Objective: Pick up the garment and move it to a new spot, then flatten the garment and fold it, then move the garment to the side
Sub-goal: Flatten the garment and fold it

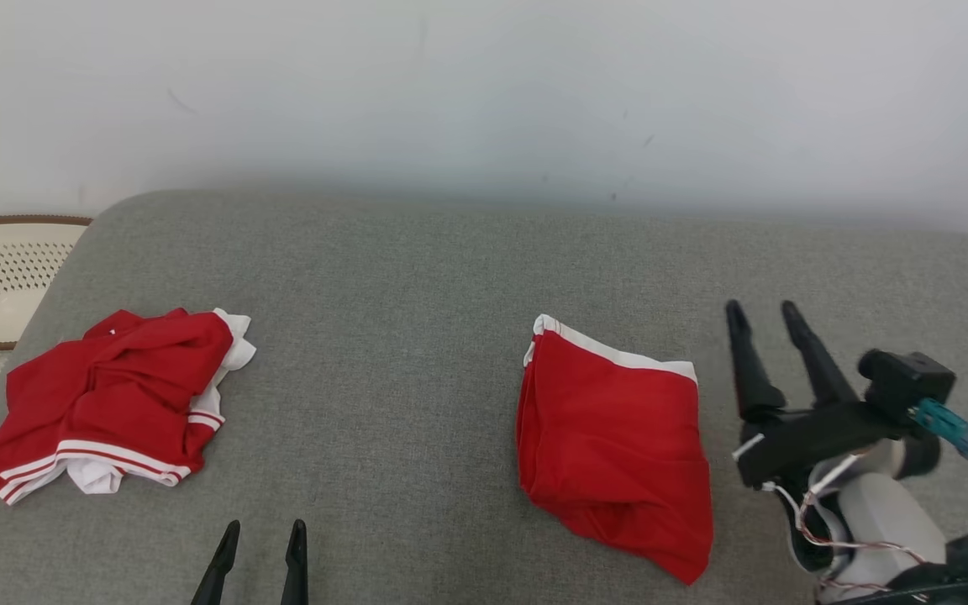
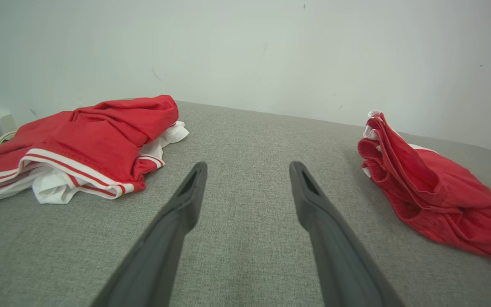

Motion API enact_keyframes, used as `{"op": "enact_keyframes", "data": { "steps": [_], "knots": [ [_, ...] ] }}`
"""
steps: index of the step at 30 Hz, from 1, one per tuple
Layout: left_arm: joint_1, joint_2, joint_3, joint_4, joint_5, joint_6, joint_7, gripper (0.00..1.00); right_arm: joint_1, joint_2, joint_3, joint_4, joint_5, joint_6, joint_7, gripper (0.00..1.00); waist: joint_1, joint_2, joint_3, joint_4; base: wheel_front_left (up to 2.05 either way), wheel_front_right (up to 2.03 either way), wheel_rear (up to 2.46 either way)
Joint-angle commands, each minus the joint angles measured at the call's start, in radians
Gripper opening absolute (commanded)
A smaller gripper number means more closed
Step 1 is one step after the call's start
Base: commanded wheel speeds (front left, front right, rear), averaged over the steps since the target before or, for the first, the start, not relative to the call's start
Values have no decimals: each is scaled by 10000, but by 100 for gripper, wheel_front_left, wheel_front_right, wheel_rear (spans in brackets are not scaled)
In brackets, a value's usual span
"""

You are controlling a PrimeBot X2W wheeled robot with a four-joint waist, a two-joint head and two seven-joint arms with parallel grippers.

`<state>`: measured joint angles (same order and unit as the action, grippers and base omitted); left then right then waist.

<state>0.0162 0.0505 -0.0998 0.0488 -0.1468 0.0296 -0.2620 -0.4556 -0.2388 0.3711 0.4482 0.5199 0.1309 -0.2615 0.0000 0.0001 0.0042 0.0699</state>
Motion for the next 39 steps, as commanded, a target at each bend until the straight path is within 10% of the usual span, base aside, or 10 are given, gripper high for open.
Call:
{"op": "enact_keyframes", "data": {
  "steps": [1, 5, 6, 8, 39],
  "knots": [
    [52, 0, 32, -57, -53, 35, -29, 100, 201, -56, -138, -16, -161, -2, -46, 100, 0, -1, 3, 8, 0, 0, 0],
    [60, 2, 47, -77, -67, 23, -29, 100, 718, -78, -847, 141, -764, -2, -33, 93, 0, -1, 52, 44, 0, 0, 0],
    [56, 0, 60, -87, -67, 20, -29, 100, 825, 5, -948, 194, -853, -1, -34, 72, 0, -1, 73, 48, 0, 0, 0],
    [36, 0, 82, -96, -62, 1, -29, 100, 1015, 47, -992, 404, -1150, -1, -35, 0, 0, -1, 114, 63, 0, 0, 0],
    [-566, 3, -85, 302, 236, -431, -29, 100, 488, 1887, 1005, 3061, -1898, -1, -42, 0, 0, -1, 533, 1399, 0, 0, 0]
  ]
}}
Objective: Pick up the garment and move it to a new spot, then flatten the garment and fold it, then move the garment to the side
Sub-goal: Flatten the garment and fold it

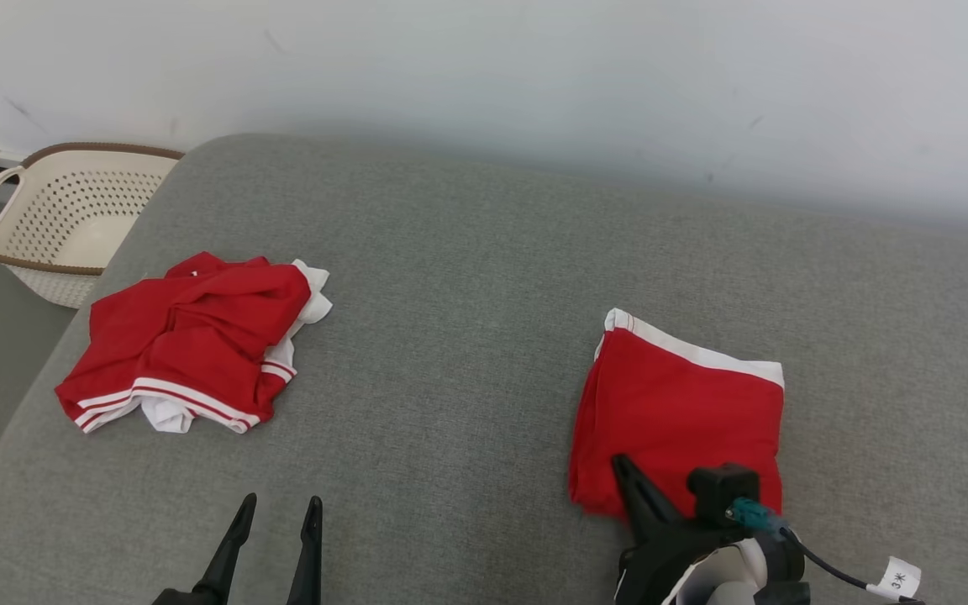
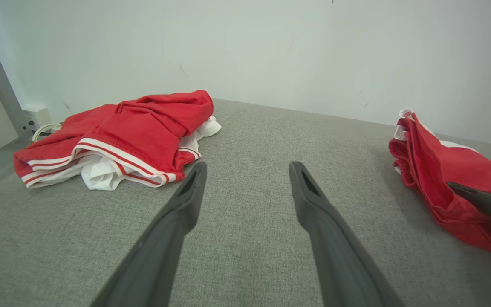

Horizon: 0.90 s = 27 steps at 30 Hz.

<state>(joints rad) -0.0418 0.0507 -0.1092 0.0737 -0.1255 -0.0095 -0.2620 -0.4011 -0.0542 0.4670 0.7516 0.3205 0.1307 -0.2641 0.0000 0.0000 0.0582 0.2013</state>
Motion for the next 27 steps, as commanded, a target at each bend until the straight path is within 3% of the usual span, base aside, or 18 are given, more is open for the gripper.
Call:
{"op": "enact_keyframes", "data": {
  "steps": [1, 6, 11, 16, 27],
  "knots": [
    [5, 2, 5, 54, 21, -22, -29, 100, -52, 42, 194, 92, 210, 1, -15, 0, 0, 0, -17, 123, 0, 0, 0],
    [59, 1, 87, 30, 20, 15, -29, 100, -74, 43, 1046, -45, 978, 1, -16, 0, 0, 0, -43, 167, 0, 0, 0],
    [206, 1, 184, -47, -51, 99, -29, 100, -211, 35, 1262, -394, 1307, 1, -17, 0, 0, 0, -66, -58, 0, 0, 0],
    [244, 0, 172, -127, -160, 190, -29, 100, -189, -102, 685, -1120, 1197, 1, -16, 0, 0, 0, -120, -414, 0, 0, 0],
    [486, 0, 263, -255, -210, 301, -29, 100, 222, -1037, -1471, -2217, 433, 1, -16, 0, 0, 0, -365, -1082, 0, 0, 0]
  ]
}}
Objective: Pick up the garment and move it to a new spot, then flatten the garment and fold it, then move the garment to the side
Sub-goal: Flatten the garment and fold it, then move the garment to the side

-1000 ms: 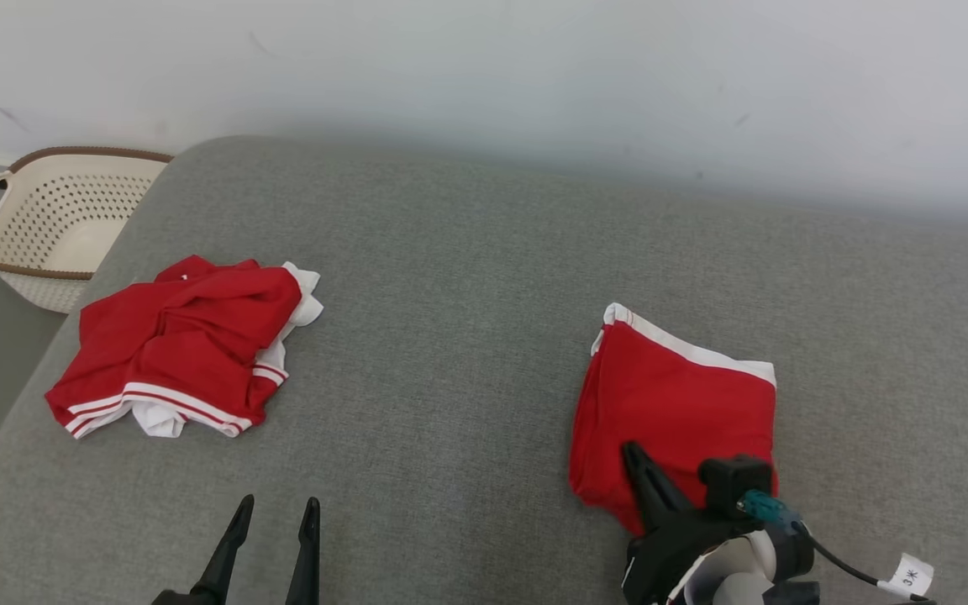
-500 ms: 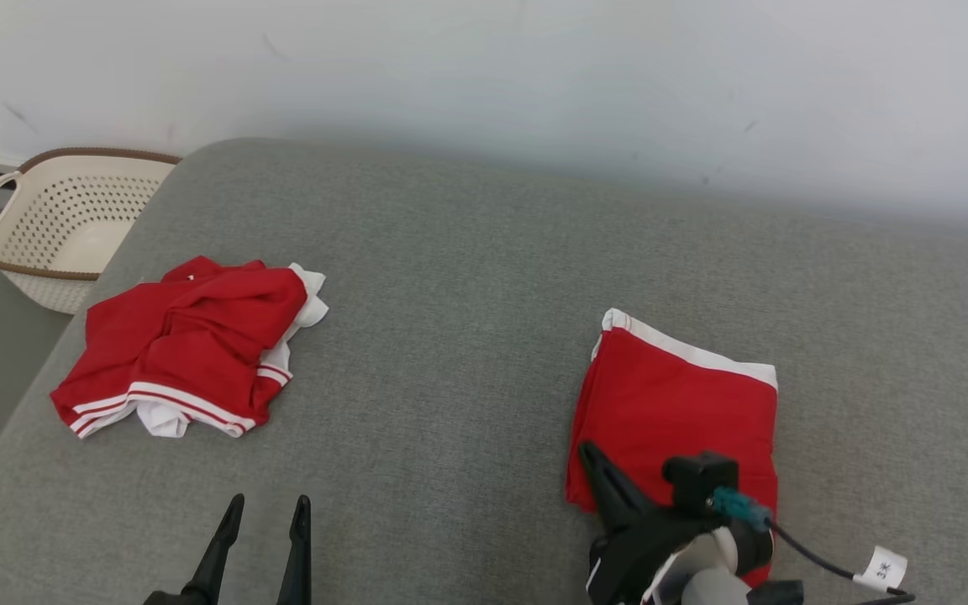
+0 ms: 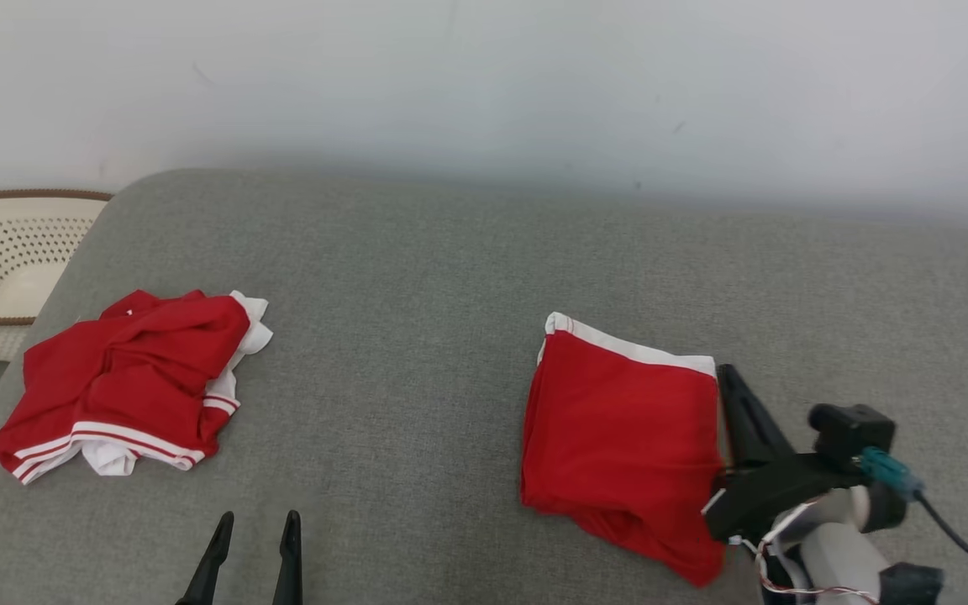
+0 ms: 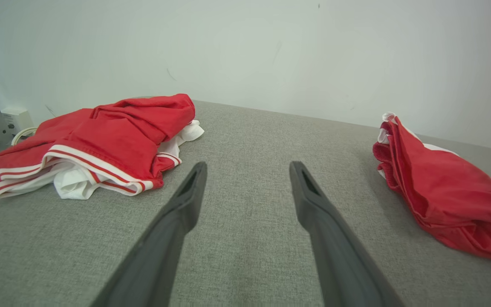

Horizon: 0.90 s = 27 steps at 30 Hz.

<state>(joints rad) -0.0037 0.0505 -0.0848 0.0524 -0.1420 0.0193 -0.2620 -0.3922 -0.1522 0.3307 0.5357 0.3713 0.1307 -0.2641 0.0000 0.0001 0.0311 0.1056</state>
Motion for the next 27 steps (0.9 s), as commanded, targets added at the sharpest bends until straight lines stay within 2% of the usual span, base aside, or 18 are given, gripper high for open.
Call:
{"op": "enact_keyframes", "data": {
  "steps": [1, 9, 10, 11, 12, 13, 14, 27],
  "knots": [
    [120, 0, 21, -63, -47, 26, -29, 100, 213, -111, -340, -89, -158, 1, -16, 0, 0, -1, -112, -159, 0, 0, 0],
    [277, 1, 50, -126, -67, 74, -29, 100, 752, -192, -1353, -102, -536, 1, -16, 0, 0, -1, -144, -371, 0, 0, 0],
    [282, 1, 47, -135, -72, 80, -29, 100, 783, -190, -1379, -105, -560, 1, -16, 20, 0, -1, -143, -395, 0, 0, 0],
    [284, 1, 49, -140, -78, 89, -29, 100, 806, -180, -1399, -137, -583, 1, -16, 33, 0, -1, -142, -416, 0, 0, 0],
    [279, 1, 54, -140, -83, 94, -29, 100, 851, -164, -1417, -149, -601, 1, -16, 53, 0, -1, -140, -439, 0, 0, 0],
    [264, 1, 58, -142, -82, 84, -29, 100, 888, -142, -1428, -135, -599, 1, -16, 98, 0, -1, -138, -461, 0, 0, 0],
    [243, 1, 62, -145, -84, 83, -29, 100, 916, -104, -1411, -68, -546, 1, -16, 100, 0, -1, -138, -478, 0, 0, 0],
    [135, -1, -36, -90, -145, 67, -29, 100, -123, -141, -62, 1610, 711, 1, 433, 100, 0, -1, -101, -336, 0, 0, 0]
  ]
}}
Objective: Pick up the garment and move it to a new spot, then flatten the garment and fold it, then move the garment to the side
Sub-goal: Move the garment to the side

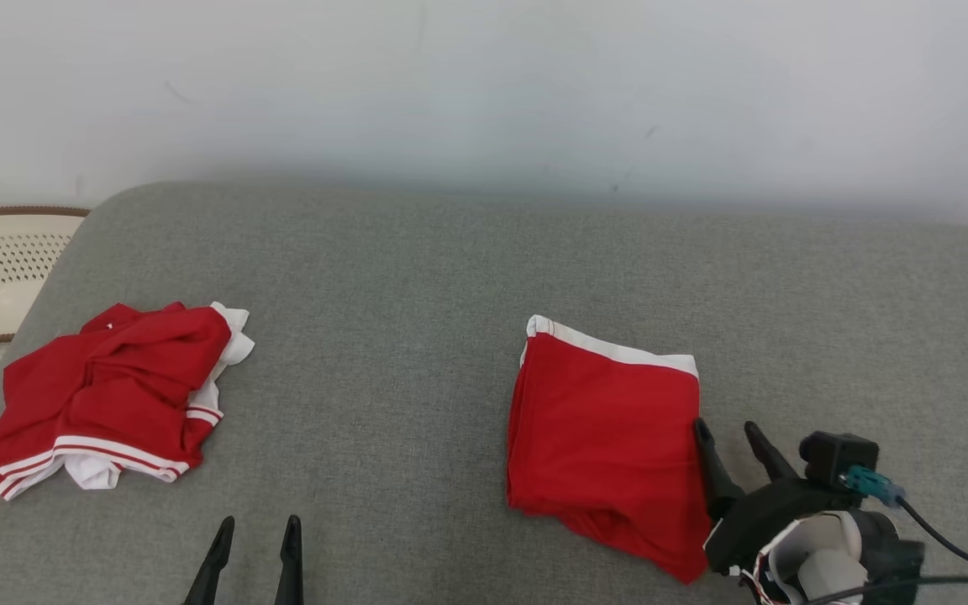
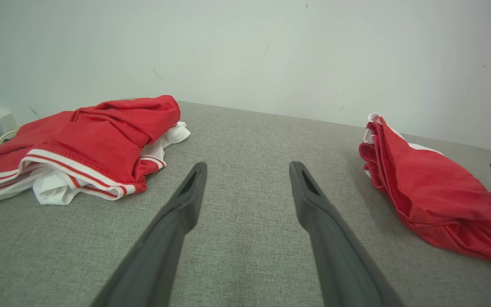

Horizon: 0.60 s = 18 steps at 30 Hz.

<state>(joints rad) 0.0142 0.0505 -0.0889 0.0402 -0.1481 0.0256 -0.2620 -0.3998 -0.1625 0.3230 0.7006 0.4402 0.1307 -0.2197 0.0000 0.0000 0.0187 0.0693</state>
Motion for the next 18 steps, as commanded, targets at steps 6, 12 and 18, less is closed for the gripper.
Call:
{"op": "enact_keyframes", "data": {
  "steps": [6, 12, 18],
  "knots": [
    [-139, 1, 38, 86, -32, -88, -29, 100, -806, -133, 815, 1106, 692, 1, 599, 100, 0, 0, 140, 226, 0, 0, 0],
    [-193, 1, 1, 131, -49, -76, -29, 100, -1139, -61, 1305, 2057, 1376, 1, 940, 100, 0, 0, 152, 459, 0, 0, 0],
    [-111, 1, -33, 126, -108, -29, -29, 100, -1082, 29, 1913, 2321, 2012, 1, 805, 22, 0, 0, 131, 536, 0, 0, 0]
  ]
}}
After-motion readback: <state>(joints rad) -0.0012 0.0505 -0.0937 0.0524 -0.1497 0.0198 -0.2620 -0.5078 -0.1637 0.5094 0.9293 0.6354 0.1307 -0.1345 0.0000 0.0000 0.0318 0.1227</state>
